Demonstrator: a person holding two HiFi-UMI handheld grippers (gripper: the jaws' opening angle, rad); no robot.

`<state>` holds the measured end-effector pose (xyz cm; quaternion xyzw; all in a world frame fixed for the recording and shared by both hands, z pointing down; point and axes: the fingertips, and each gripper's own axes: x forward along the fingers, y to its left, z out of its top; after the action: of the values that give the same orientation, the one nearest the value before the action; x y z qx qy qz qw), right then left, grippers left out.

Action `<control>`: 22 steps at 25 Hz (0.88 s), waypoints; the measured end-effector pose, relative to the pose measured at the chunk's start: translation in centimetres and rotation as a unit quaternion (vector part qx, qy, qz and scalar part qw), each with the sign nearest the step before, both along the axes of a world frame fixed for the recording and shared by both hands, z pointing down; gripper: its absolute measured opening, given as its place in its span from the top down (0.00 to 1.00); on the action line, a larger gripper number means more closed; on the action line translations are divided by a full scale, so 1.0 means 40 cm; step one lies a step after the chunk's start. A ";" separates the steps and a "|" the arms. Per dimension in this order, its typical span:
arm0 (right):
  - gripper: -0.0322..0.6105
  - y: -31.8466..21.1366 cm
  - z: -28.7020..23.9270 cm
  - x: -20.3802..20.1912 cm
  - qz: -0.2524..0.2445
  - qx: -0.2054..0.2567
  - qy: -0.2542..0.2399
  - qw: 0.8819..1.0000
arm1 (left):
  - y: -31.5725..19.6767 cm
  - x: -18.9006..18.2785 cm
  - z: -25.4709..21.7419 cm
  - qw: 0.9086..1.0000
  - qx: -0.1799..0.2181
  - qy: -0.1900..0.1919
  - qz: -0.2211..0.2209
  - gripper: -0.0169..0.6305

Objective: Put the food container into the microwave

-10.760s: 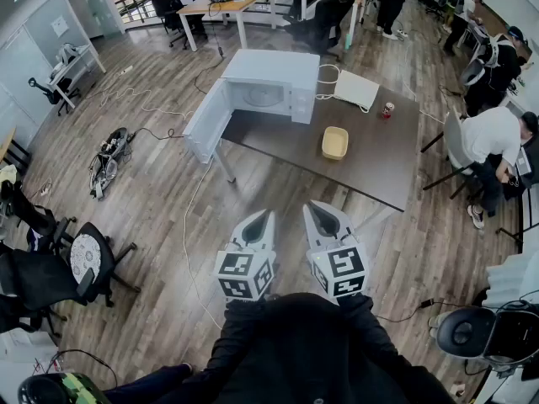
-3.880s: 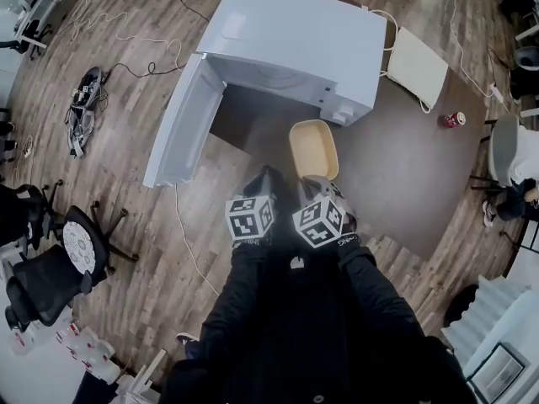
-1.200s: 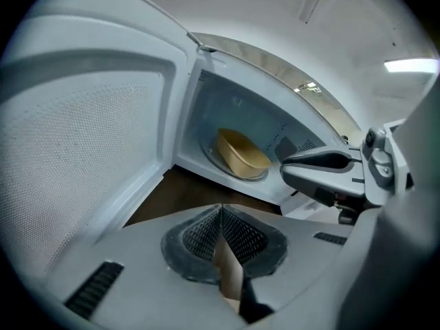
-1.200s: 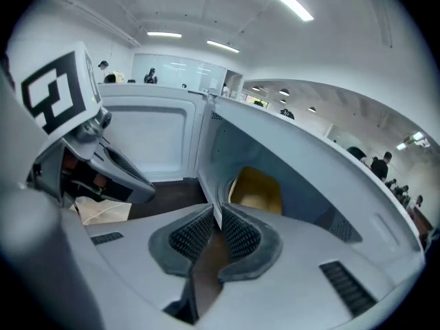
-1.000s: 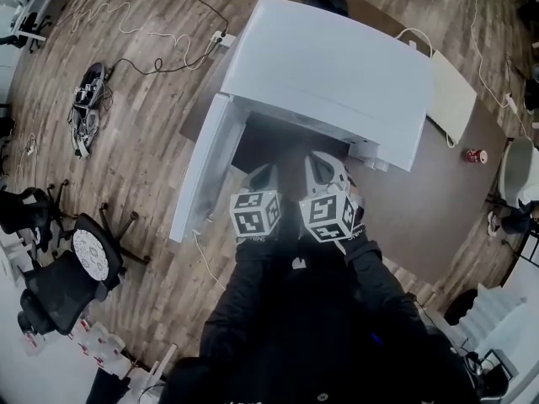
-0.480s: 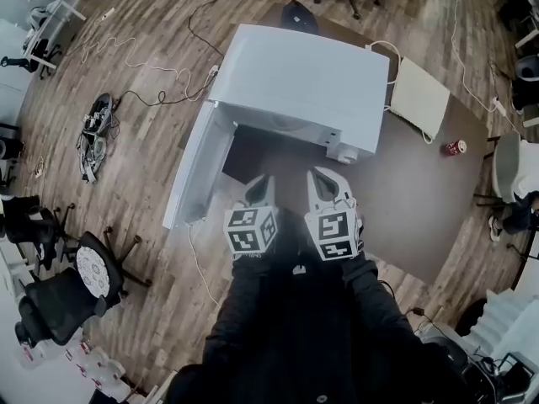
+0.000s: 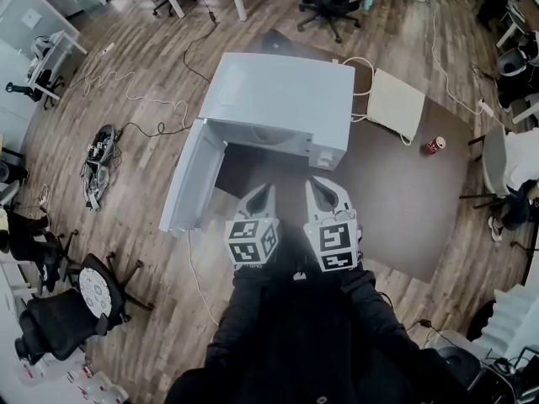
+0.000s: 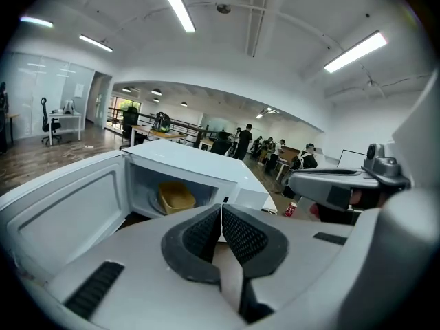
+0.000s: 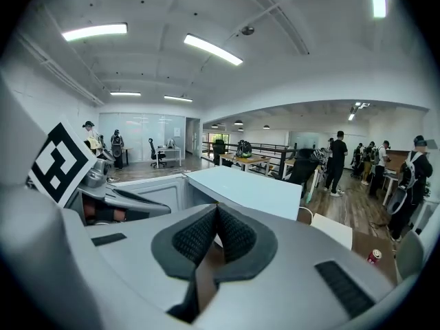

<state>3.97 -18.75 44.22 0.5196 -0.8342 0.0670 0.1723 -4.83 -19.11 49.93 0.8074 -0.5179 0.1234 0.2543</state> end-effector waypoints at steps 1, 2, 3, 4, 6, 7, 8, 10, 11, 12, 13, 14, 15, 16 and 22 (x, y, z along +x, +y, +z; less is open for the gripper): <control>0.91 0.007 -0.010 0.008 0.002 0.004 -0.001 1.000 | 0.006 0.009 -0.007 1.000 0.003 0.000 0.001 0.92; 0.91 0.013 -0.019 0.016 0.003 0.008 -0.003 1.000 | 0.011 0.017 -0.014 1.000 0.006 0.000 0.003 0.92; 0.91 0.019 -0.027 0.024 0.004 0.012 -0.004 1.000 | 0.015 0.025 -0.021 1.000 0.009 0.000 0.004 0.92; 0.91 0.023 -0.034 0.031 0.005 0.015 -0.005 1.000 | 0.019 0.033 -0.026 1.000 0.011 0.000 0.004 0.92; 0.91 0.028 -0.045 0.043 0.006 0.020 -0.007 1.000 | 0.023 0.044 -0.033 1.000 0.014 -0.001 0.005 0.92; 0.91 0.029 -0.050 0.046 0.006 0.021 -0.008 1.000 | 0.024 0.047 -0.036 1.000 0.015 -0.001 0.006 0.92; 0.91 0.031 -0.054 0.048 0.007 0.023 -0.009 1.000 | 0.026 0.050 -0.038 1.000 0.016 -0.002 0.006 0.92; 0.91 0.035 -0.061 0.053 0.008 0.025 -0.010 1.000 | 0.030 0.054 -0.041 1.000 0.016 -0.003 0.007 0.92; 0.91 0.037 -0.062 0.056 0.009 0.026 -0.011 1.000 | 0.032 0.057 -0.041 1.000 0.016 -0.003 0.008 0.92; 0.91 0.039 -0.063 0.060 0.010 0.027 -0.011 1.000 | 0.035 0.060 -0.042 1.000 0.016 -0.005 0.009 0.92; 0.91 0.040 -0.065 0.064 0.011 0.028 -0.012 0.999 | 0.037 0.064 -0.042 1.000 0.017 -0.006 0.009 0.92; 0.91 0.041 -0.067 0.068 0.012 0.029 -0.012 0.999 | 0.039 0.067 -0.044 1.000 0.017 -0.006 0.010 0.92; 0.91 0.043 -0.070 0.071 0.012 0.031 -0.011 0.999 | 0.040 0.070 -0.046 1.000 0.018 -0.007 0.011 0.92; 0.91 0.044 -0.073 0.074 0.012 0.034 -0.011 0.999 | 0.040 0.072 -0.048 1.000 0.020 -0.008 0.011 0.92; 0.91 0.052 -0.084 0.079 0.011 0.043 -0.009 0.999 | 0.046 0.076 -0.048 1.000 0.023 -0.011 0.010 0.92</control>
<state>7.15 -16.66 40.86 0.5353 -0.8319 0.0381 0.1414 -1.80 -17.28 48.01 0.8168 -0.5155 0.1230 0.2281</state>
